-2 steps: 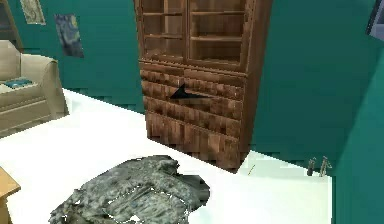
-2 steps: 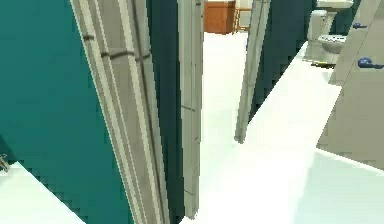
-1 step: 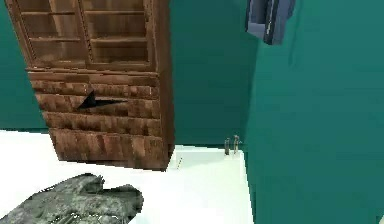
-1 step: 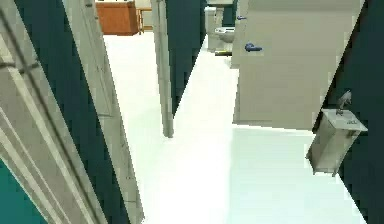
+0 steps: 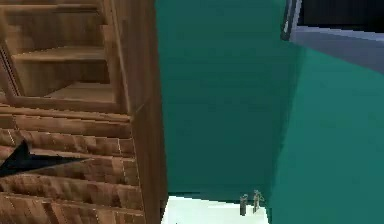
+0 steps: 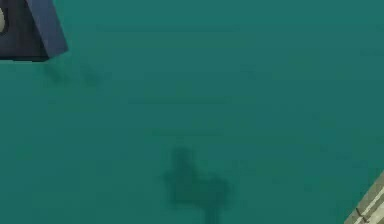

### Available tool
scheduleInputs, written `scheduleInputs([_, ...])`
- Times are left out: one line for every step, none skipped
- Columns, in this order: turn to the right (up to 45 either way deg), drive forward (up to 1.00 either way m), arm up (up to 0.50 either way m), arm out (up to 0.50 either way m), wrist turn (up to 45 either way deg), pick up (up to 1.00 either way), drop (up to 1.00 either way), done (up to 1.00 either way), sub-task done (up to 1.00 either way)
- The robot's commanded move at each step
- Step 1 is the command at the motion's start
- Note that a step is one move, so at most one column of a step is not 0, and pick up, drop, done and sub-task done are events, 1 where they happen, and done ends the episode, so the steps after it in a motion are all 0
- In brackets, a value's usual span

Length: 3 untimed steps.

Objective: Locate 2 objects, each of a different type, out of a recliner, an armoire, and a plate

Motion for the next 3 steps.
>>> scheduleInputs([-33.0, 0.0, 0.0, 0.0, 0.0, 0.0, 0.0, 0.0, 0.0])
scheduleInputs([0.0, 0.0, 0.0, 0.0, 0.0, 0.0, 0.0, 0.0, 1.0])
scheduleInputs([-45.0, 0.0, 0.0, 0.0, 0.0, 0.0, 0.0, 0.0, 0.0])
